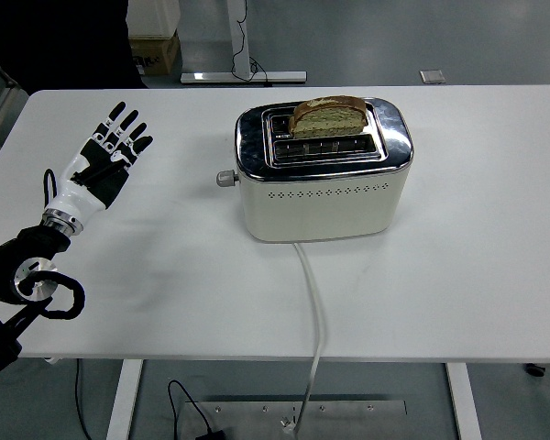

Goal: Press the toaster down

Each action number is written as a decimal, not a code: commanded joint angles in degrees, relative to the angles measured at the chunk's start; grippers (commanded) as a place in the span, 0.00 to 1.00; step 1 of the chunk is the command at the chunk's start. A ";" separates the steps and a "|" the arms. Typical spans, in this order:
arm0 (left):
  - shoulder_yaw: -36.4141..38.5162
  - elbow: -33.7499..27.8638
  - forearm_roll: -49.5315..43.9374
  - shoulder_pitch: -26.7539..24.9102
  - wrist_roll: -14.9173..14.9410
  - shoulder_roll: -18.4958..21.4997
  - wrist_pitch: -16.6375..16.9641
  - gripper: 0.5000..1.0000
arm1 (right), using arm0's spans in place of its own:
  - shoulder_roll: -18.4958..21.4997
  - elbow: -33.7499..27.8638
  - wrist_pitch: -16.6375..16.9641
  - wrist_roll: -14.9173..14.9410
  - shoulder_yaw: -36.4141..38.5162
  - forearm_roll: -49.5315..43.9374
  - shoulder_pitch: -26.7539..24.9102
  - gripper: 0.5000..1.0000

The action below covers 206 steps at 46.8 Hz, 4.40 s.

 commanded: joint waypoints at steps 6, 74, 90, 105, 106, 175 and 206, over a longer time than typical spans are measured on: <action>0.04 0.00 0.06 0.24 0.02 0.04 -0.21 1.00 | 0.00 0.00 0.00 0.00 -0.01 -0.01 0.00 1.00; 0.74 -0.79 0.06 0.51 2.38 3.11 0.76 1.00 | 0.00 0.00 0.00 0.00 -0.01 -0.01 0.00 1.00; 4.43 -5.80 6.20 -3.44 9.15 9.79 0.76 1.00 | 0.00 0.00 0.00 0.00 -0.01 -0.01 0.00 1.00; 18.93 -10.55 13.42 -15.83 10.47 19.11 0.23 1.00 | 0.00 0.00 0.00 0.00 -0.01 0.08 0.00 1.00; 19.63 -10.98 13.68 -16.54 10.56 19.72 0.14 1.00 | 0.00 0.00 0.00 0.00 -0.01 -0.01 0.00 1.00; 32.47 -15.29 54.99 -38.78 15.04 21.40 -19.02 1.00 | 0.00 0.00 0.00 0.00 -0.01 0.08 0.00 1.00; 32.47 -12.83 54.99 -38.78 15.04 15.77 -18.93 1.00 | 0.00 0.00 0.00 0.00 -0.01 -0.01 0.00 1.00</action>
